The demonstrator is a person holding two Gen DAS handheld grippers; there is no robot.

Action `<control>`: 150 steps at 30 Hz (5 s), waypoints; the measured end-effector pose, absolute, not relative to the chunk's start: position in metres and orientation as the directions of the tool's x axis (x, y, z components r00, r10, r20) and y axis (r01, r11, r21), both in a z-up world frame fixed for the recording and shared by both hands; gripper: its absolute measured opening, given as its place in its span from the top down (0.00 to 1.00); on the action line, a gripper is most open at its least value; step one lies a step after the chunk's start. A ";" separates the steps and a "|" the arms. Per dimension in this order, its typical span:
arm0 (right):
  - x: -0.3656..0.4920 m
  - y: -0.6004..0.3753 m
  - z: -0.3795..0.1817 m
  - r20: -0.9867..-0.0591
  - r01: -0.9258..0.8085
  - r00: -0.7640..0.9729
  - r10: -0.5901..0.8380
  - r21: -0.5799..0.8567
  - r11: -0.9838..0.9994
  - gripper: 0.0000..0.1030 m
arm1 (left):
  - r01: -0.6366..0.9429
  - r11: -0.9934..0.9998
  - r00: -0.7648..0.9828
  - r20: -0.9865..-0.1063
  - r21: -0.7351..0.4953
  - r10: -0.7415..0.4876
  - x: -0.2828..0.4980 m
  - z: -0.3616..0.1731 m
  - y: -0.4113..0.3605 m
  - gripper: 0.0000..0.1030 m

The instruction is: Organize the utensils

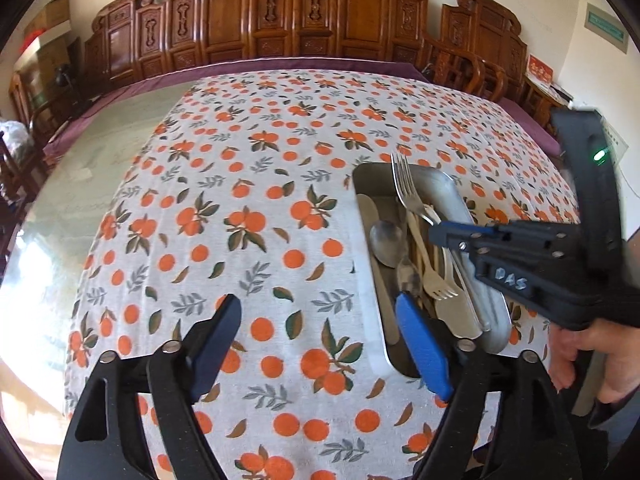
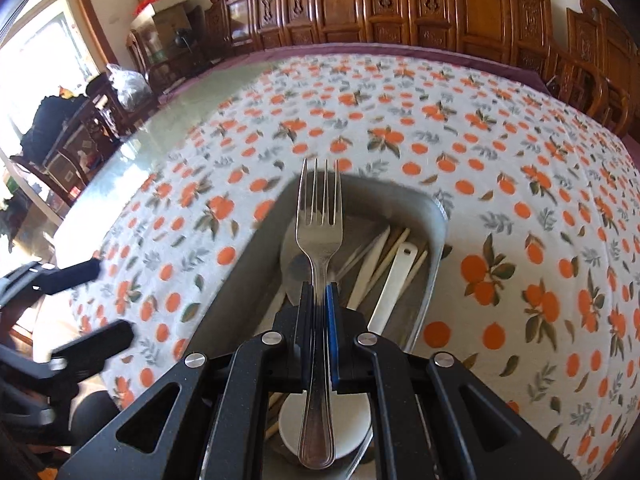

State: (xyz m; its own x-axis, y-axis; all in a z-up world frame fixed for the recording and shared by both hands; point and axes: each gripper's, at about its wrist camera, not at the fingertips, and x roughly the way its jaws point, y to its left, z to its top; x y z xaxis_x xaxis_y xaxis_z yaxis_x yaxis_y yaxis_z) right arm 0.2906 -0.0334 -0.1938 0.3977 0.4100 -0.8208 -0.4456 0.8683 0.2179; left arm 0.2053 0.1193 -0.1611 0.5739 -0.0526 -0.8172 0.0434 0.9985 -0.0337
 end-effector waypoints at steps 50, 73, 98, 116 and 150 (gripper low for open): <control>0.099 -0.237 -0.031 -0.524 -0.243 0.807 0.272 0.126 0.962 0.03 | 0.115 0.993 0.780 -0.619 0.004 -0.088 0.095 -0.029 -0.022 0.08; 0.032 -0.255 0.056 -0.306 -0.224 0.921 0.240 0.089 0.971 0.03 | 0.074 0.997 0.892 -0.448 0.025 -0.055 0.030 0.042 -0.024 0.08; 0.035 -0.250 0.053 -0.314 -0.211 0.922 0.228 0.085 0.974 0.03 | 0.066 0.997 0.897 -0.439 0.027 -0.048 0.027 0.040 -0.022 0.08; 0.035 -0.247 0.052 -0.316 -0.213 0.921 0.230 0.088 0.973 0.03 | 0.066 0.997 0.899 -0.436 0.026 -0.048 0.026 0.039 -0.023 0.08; 0.036 -0.247 0.046 -0.316 -0.208 0.921 0.227 0.092 0.974 0.03 | 0.067 0.998 0.902 -0.428 0.017 -0.053 0.025 0.040 -0.028 0.08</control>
State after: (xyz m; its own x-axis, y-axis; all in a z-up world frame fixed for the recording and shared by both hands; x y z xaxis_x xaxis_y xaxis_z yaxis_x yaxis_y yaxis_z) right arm 0.0363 -0.2472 0.0455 0.9215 0.2266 -0.3155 -0.2079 0.9738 0.0922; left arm 0.0245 -0.0278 0.0401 0.9024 -0.0531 -0.4275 0.0669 0.9976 0.0174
